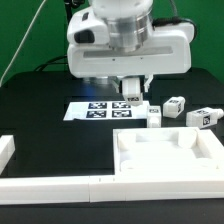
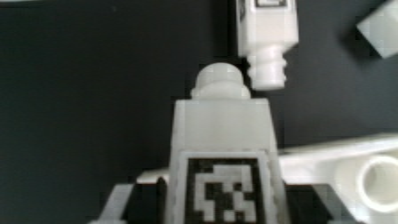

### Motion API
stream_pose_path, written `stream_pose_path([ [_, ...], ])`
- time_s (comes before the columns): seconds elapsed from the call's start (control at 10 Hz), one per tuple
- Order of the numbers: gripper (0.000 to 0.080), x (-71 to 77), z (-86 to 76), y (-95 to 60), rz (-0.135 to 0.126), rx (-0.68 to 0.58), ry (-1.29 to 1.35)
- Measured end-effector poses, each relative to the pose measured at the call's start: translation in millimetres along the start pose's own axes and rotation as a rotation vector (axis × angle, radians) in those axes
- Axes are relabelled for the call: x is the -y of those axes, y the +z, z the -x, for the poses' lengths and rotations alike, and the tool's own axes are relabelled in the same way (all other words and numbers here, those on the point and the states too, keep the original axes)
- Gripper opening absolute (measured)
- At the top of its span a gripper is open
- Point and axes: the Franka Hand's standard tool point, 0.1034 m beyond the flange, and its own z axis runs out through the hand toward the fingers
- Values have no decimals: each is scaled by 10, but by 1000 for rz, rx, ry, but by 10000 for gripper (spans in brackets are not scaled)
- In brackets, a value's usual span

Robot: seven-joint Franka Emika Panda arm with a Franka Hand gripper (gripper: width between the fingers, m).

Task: Assemble one leg

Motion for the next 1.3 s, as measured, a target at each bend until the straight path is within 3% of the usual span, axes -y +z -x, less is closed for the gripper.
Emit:
stream_pose_path([
  [0.3,284,471,-388,-372,5,-233,-60],
  [0.8,284,436,-485,-344,7,-553,-73],
  [1.0,284,679,-687,-419,39,-711,-185],
  [1.1,284,821,-794,-455,37,-792,-213],
  [1.3,284,976,-823,-409,37,-952,-261],
])
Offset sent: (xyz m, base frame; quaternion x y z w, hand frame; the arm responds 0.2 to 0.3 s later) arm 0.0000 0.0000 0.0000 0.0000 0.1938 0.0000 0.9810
